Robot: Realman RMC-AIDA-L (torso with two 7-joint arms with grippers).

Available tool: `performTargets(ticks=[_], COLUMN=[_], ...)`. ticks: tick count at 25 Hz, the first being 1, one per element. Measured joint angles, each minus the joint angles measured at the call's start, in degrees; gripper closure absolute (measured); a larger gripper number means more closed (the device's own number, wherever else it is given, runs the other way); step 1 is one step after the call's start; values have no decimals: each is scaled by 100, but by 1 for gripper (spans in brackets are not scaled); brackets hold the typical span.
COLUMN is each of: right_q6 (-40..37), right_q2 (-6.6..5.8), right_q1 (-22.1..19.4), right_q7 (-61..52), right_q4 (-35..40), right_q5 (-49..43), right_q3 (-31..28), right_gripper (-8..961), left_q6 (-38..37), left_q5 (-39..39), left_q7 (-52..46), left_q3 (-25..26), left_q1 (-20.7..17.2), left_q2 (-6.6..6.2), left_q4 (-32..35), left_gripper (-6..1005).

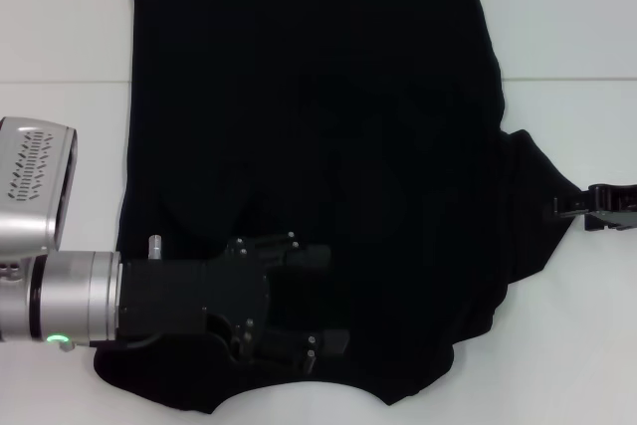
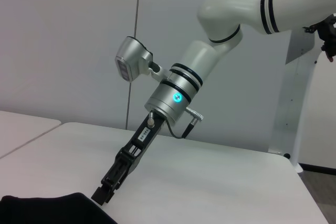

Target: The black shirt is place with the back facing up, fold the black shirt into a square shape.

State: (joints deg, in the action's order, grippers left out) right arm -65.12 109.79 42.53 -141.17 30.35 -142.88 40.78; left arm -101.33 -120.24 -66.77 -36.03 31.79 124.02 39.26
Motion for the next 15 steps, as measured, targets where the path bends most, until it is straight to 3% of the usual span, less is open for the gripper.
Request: performTargets(ticks=[5, 15], right_q6=[173, 428], right_q2=[26, 150], right_q1=[25, 128], right_q7=[2, -34], right_q4=[-128, -153], right_q5=[-4, -43], right_q3=[67, 282], right_gripper=[143, 529], left_q6=[80, 110], left_q5=[0, 1], left_q7=[2, 3], left_q3=[-1, 41], left_q1=[3, 10], left_q2=[0, -9], left_q4=[-4, -6], left_gripper=[50, 50])
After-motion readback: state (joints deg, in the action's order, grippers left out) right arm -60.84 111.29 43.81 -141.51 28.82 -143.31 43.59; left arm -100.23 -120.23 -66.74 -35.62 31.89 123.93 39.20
